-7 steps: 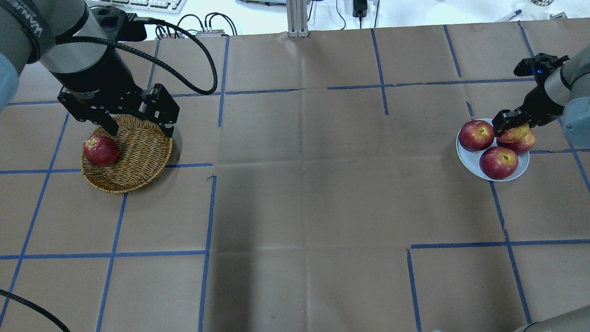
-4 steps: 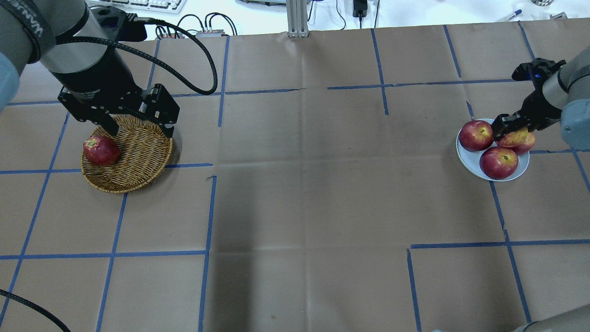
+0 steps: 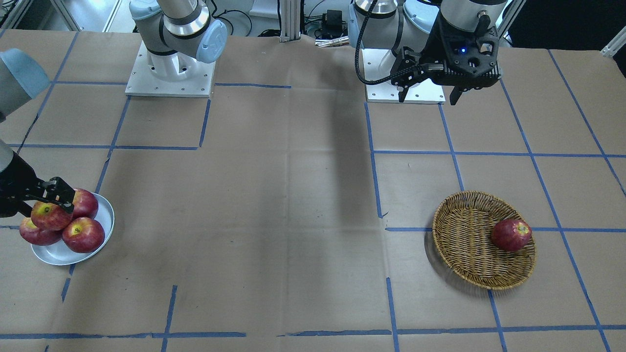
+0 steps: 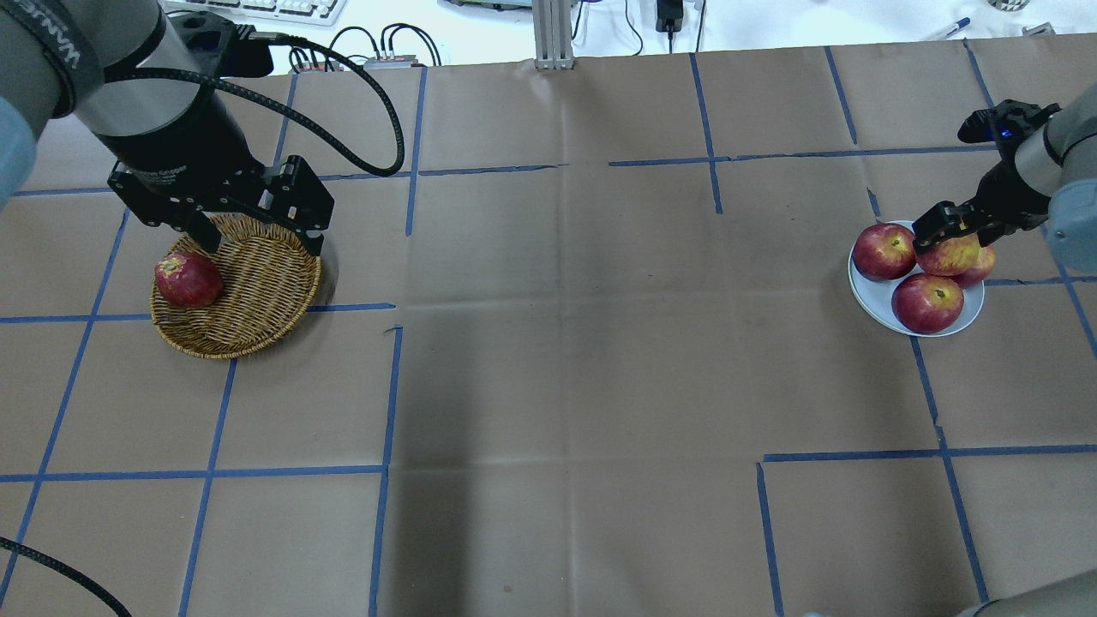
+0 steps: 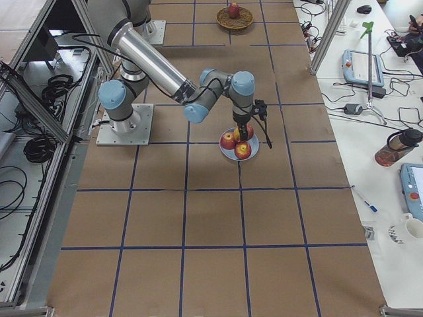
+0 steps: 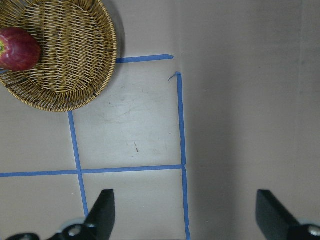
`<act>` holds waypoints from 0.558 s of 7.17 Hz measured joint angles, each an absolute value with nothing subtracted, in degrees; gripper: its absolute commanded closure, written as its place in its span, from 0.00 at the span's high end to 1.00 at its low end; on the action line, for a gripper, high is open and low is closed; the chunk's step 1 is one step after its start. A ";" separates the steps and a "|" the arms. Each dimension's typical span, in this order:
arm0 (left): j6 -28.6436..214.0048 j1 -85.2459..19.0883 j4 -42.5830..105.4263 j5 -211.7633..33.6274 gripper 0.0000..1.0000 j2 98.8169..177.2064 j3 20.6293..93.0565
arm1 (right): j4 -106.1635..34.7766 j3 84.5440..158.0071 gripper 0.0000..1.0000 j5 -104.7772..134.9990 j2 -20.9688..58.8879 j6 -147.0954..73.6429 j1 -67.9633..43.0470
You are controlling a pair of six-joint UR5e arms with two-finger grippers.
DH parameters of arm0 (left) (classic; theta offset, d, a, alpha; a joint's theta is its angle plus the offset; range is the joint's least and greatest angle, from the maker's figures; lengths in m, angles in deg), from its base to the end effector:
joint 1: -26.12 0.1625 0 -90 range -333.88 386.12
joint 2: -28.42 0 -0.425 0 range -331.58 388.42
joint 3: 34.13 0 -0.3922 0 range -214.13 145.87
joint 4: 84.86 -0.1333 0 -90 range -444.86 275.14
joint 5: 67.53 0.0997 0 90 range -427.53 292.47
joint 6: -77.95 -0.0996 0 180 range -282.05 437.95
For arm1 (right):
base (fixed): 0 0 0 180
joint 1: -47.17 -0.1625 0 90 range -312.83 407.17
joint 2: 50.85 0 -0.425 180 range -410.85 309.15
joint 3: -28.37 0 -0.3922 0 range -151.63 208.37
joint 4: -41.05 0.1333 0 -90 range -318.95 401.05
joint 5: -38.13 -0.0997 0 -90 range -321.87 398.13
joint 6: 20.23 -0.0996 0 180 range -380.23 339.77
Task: Transfer apple from basket to plate
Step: 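Release the apple onto the plate and raise the right gripper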
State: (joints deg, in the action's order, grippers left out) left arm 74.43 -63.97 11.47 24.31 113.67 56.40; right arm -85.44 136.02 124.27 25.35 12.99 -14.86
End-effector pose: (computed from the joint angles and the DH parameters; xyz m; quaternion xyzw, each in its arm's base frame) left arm -0.1308 -0.4517 0.5117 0.0318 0.9992 0.0189 0.0155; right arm -0.1315 -0.5461 0.2804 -0.0472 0.9974 -0.0550 0.0066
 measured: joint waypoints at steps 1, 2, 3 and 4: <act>74.43 -63.97 11.47 24.31 0.99 113.67 56.40 | -83.58 134.79 1.00 124.28 27.04 12.59 -15.29; 74.43 -63.97 11.47 24.31 0.99 113.67 56.40 | -78.90 132.59 1.00 124.27 29.42 11.67 -16.25; 74.43 -63.97 11.47 24.31 0.99 113.69 56.40 | -72.77 129.84 1.00 124.34 31.77 9.90 -17.91; 74.43 -63.97 11.47 24.31 0.99 113.73 56.40 | -67.13 127.35 1.00 124.54 33.74 8.05 -20.21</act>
